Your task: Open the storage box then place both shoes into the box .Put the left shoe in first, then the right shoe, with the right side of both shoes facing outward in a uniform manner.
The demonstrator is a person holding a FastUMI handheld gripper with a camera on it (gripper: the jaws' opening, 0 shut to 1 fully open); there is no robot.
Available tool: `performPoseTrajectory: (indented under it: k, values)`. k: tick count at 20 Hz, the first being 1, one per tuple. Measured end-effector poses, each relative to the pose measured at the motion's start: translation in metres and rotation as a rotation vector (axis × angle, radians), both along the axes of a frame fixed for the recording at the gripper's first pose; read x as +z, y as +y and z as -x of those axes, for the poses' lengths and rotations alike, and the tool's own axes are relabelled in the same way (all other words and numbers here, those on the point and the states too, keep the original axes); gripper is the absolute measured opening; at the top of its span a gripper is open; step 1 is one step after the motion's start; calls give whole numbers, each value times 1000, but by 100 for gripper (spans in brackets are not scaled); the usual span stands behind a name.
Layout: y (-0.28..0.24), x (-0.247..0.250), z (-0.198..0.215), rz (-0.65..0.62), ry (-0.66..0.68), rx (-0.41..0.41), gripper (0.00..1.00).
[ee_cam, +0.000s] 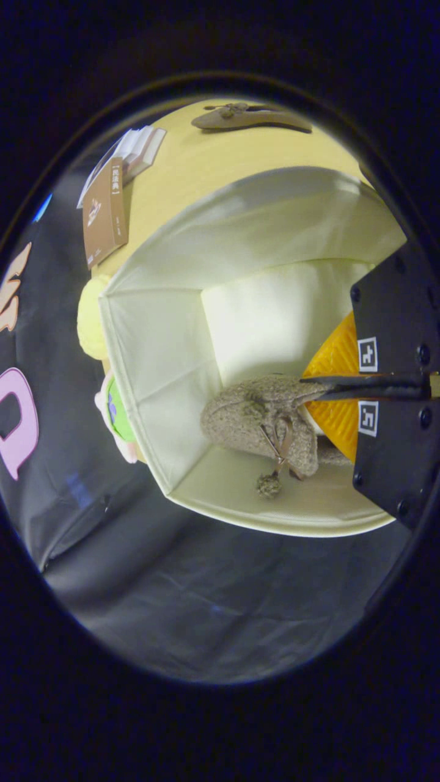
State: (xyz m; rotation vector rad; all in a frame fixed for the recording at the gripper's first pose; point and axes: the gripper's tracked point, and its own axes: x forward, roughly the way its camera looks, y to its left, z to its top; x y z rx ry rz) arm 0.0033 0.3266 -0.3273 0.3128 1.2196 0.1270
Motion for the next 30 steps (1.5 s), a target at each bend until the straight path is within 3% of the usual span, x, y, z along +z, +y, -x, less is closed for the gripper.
performPoseTrajectory:
  k: [4, 11, 20, 30]
  values:
    - [2, -5, 8, -22, 19, 33, 22]
    - [-6, 56, -11, -39, -162, 112, 98]
    - [-116, 149, -20, 84, -424, 150, 100]
    - [-295, 158, -10, 280, -485, 71, 100]
